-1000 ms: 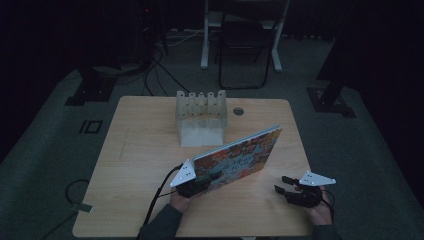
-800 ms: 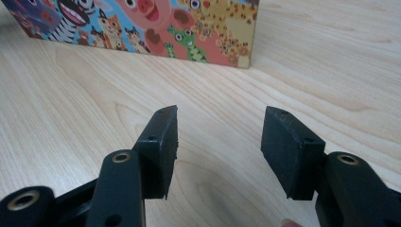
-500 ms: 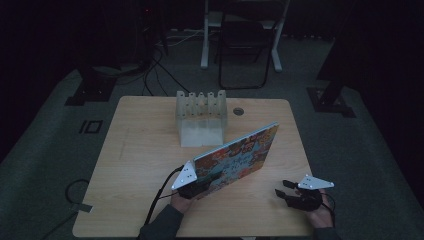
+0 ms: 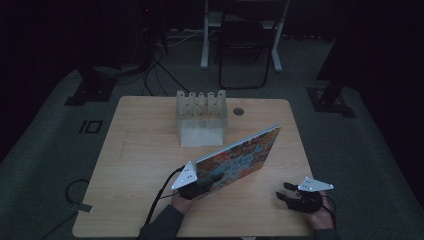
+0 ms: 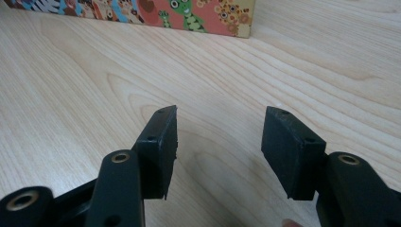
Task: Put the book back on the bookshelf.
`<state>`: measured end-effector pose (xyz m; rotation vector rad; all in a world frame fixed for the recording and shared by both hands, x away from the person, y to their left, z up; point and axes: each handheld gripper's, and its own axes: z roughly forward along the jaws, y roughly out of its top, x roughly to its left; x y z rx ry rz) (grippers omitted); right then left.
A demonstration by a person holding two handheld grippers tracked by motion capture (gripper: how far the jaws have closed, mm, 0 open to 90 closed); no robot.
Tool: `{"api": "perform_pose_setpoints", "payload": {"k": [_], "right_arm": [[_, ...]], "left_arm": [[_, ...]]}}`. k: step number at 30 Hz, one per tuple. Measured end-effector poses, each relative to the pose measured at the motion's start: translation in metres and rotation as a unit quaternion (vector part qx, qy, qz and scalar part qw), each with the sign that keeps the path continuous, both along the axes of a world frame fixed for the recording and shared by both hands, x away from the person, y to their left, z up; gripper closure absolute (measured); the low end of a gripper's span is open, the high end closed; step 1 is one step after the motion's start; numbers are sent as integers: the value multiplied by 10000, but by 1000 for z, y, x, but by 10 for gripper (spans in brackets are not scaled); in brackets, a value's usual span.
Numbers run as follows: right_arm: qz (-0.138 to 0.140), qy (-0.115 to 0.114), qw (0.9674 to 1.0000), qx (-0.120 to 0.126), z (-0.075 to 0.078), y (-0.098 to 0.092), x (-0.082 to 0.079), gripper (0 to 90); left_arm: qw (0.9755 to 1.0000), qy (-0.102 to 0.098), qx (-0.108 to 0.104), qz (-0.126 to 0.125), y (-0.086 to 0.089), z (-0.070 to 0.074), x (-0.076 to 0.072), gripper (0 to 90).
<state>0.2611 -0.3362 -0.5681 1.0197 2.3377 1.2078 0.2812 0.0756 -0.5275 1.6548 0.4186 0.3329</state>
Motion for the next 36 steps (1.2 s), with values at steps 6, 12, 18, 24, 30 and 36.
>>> {"api": "perform_pose_setpoints", "payload": {"k": [6, 12, 18, 24, 30, 36], "right_arm": [[-30, 14, 9998, -212, -3, 3, 0, 432], [-18, 17, 9993, -381, -5, 5, 0, 426], [-32, 8, 9992, -402, -6, 5, 1, 410], [-16, 64, 9992, -383, -6, 5, 2, 391], [6, 65, 9993, -381, -6, 5, 2, 387], [24, 73, 9992, -380, -6, 5, 1, 383]], "left_arm": [[9998, -131, 78, 92, -1, 0, -3, 792], [9996, -212, 115, 123, -3, 0, -5, 797], [9996, -213, 125, 159, -4, 0, -7, 801], [9994, -201, 182, 229, -7, 3, -9, 806], [9991, -189, 244, 287, -9, 8, -11, 808], [9992, -69, 163, 346, -8, 11, -10, 810]]}}
